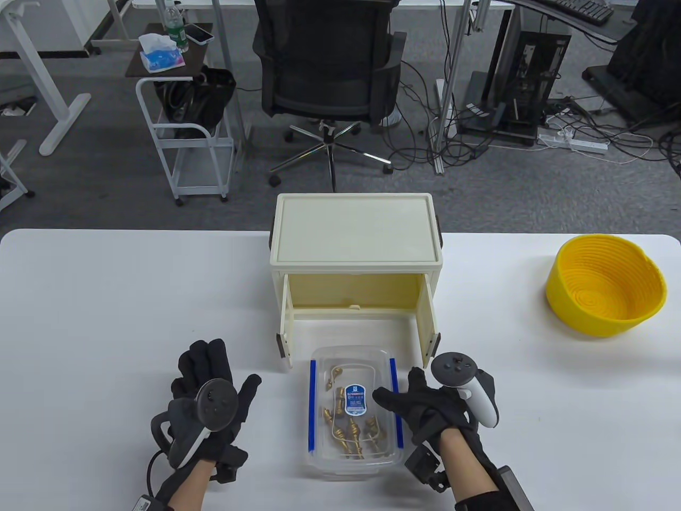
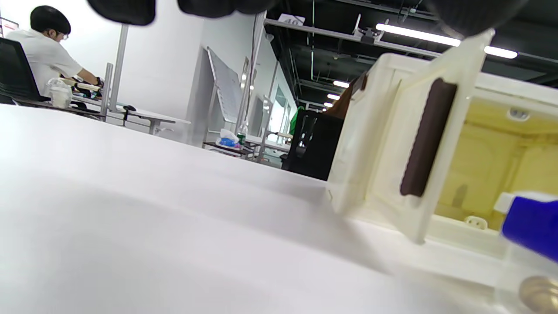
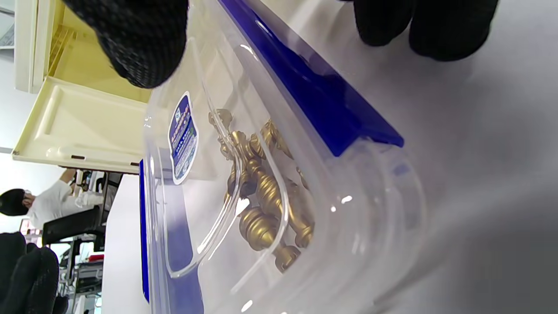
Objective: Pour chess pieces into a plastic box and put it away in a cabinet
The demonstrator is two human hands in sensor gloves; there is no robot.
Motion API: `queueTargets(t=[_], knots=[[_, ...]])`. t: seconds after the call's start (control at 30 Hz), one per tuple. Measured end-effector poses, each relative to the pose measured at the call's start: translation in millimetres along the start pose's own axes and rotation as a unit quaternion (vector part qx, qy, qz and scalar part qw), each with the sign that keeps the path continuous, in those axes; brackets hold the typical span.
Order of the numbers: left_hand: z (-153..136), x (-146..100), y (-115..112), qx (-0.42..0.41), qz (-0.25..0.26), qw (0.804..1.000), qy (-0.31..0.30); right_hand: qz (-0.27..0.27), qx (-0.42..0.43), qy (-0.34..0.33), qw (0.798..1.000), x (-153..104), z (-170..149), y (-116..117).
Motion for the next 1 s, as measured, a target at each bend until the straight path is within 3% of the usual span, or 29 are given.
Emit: queueTargets(t=[0.13,0.27,1.0], knots=[[2.9,0.0,-1.2,0.006,-0.002,1.0,-0.005,0.0,0.008,0.013,1.0,8.3,-8.8,3.6],[6.3,0.3,-4.7,0.011,-0.012,1.0,-0.009,0.038,0.098,0.006,0.994,15.1,-16.6,8.3],[0.7,3.9,-5.9,-0.004,-0.013,1.0,0.01,0.058,0.167,-0.067,0.982,22.2,-27.8,9.7]])
Point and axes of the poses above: the tracker on the back of each hand, its own z axis roughly to the thumb side, its own x axis roughly from the wrist to the fingertips, y = z × x, the point moved 3 cm from there along x, roughly from the wrist to the fingertips, and after that the axes turned 6 degrees about x, right-handed, at the moved point
